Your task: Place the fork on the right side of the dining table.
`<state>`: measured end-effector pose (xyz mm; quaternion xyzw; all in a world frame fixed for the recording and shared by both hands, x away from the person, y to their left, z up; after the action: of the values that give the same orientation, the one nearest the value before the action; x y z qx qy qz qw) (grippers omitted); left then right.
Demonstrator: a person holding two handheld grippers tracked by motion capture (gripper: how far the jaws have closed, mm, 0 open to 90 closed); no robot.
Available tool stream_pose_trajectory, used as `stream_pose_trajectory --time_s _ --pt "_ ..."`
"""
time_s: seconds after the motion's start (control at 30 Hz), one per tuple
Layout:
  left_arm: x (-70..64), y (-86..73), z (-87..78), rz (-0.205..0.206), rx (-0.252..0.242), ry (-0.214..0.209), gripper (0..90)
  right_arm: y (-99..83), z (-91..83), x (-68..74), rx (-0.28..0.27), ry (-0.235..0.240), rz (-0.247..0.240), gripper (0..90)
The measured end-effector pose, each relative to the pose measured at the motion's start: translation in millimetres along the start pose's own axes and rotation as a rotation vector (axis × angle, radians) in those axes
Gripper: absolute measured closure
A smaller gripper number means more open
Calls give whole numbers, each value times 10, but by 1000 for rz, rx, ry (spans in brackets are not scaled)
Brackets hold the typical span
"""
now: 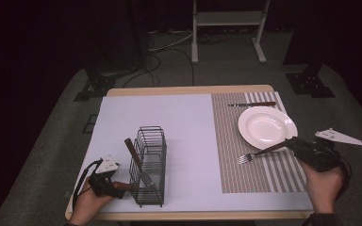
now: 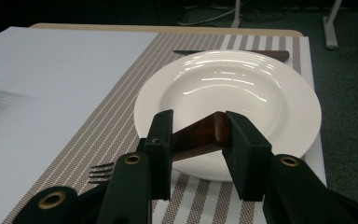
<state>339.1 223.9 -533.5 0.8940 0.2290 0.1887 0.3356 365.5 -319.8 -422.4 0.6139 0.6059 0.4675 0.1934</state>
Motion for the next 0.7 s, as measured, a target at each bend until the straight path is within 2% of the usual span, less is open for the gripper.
stream_pose_trajectory --time_s 0.7 --pt "-1 0 0 -1 0 0 0 -243 68 -244 75 -36 68 566"
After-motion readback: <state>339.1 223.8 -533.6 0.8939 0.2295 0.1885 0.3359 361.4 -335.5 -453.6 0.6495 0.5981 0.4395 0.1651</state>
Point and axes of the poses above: each handheld gripper's, and its own axes: z roughly forward along the jaws, y roughly out of its top, x roughly to its left, the point moved 10 cm from there along z, roughly forward along the jaws, and after that the axes turned 13 degrees about z, right-handed, at the moved point
